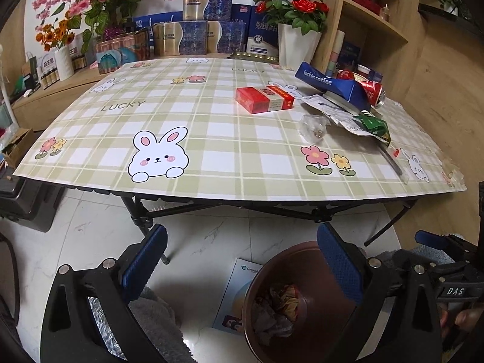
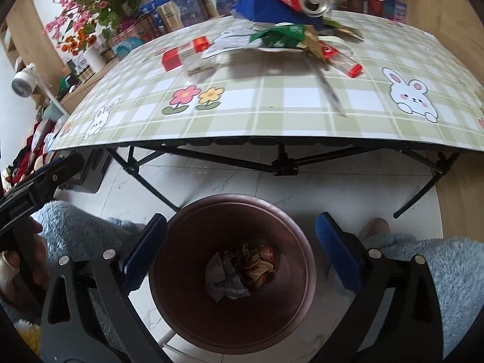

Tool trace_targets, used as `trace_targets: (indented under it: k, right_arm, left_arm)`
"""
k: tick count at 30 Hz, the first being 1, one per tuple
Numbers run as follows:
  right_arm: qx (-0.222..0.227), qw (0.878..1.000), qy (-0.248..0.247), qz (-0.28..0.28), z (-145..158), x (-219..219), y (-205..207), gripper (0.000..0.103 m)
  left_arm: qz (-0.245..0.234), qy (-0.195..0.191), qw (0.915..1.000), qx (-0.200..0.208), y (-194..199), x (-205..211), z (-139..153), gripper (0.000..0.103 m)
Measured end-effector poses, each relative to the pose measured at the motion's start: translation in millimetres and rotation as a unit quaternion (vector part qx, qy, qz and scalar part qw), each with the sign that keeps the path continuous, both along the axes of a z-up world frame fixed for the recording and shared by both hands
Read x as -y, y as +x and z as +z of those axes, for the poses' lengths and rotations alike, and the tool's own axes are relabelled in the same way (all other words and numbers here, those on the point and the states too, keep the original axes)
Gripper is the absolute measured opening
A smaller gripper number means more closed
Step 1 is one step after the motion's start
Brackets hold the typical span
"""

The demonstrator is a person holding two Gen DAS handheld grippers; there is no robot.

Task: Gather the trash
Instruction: 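Move both tools back over the table toward the remaining trash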

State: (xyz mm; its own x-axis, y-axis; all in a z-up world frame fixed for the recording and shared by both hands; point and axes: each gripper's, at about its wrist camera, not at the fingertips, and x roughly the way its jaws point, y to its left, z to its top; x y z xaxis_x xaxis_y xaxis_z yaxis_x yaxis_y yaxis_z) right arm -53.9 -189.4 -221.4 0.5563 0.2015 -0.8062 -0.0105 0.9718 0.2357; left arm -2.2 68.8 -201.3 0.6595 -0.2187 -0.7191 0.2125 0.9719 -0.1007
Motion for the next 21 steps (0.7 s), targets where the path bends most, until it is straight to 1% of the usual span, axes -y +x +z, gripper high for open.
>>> trace_targets:
  k: [5, 9, 13, 14, 15, 17, 19, 21]
  right_arm:
    - [0.001, 1.0, 0.005, -0.011, -2.3, 6.3, 0.7, 0.097]
    - [0.011, 1.0, 0.009, -0.019, 0.4, 10.1, 0.6, 0.097]
    - [0.024, 0.999, 0.008, -0.032, 7.1, 19.4, 4.0, 0.097]
    - [0.026, 0.999, 0.009, -0.034, 8.9, 21.4, 4.9, 0.097]
    - [0.03, 0.999, 0.008, -0.035, 11.5, 24.1, 6.2, 0.097]
    - [0.043, 0.998, -0.002, -0.036, 20.2, 30.8, 11.4, 0.097]
    - [0.053, 0.998, -0.009, -0.037, 29.0, 36.3, 18.9, 0.097]
    - [0.053, 0.998, 0.0, -0.041, 36.2, 45.4, 28.6, 0.097]
  left_arm:
    - [0.009, 0.002, 0.9999, -0.006, 2.5, -1.8, -2.6, 0.097]
    - [0.013, 0.006, 0.9999, -0.007, 3.4, -1.6, -3.6, 0.097]
    - [0.013, 0.014, 0.9998, -0.007, 5.0, -1.0, -0.9, 0.097]
    - [0.014, 0.022, 0.9997, -0.001, 4.9, -0.2, 2.7, 0.097]
    - [0.009, 0.028, 0.9995, 0.007, 5.1, 2.0, 6.6, 0.097]
    - [-0.02, 0.05, 0.9982, 0.026, 8.4, 10.5, 15.0, 0.097]
    - [-0.046, 0.07, 0.9959, 0.035, 16.8, 18.7, 21.5, 0.097]
    - [-0.069, 0.075, 0.9941, 0.039, 32.3, 23.9, 30.8, 0.097]
